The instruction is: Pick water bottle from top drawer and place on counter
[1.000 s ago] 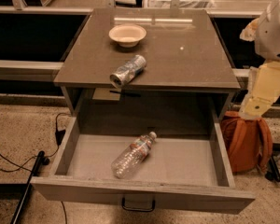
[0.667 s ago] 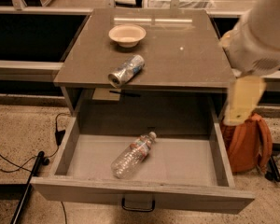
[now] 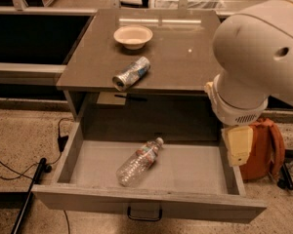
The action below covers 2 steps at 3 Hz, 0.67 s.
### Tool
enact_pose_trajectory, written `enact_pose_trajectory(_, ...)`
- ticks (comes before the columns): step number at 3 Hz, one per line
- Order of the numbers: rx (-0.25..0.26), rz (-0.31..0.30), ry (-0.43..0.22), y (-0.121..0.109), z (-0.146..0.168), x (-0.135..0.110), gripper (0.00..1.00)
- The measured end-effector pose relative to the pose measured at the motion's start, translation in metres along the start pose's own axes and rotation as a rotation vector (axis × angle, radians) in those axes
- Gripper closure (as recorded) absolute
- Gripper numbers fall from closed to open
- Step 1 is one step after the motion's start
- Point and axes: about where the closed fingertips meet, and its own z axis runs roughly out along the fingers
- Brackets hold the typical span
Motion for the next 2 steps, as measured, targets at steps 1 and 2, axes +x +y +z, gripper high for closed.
enact_pose_trajectory(1,-0.012,-0.114,0.045,-0.002,0.011,-0.021,0.0)
enact_pose_trajectory(2,-0.045,-0.328,0.081,-0.006,0.068,-0.051,0.0)
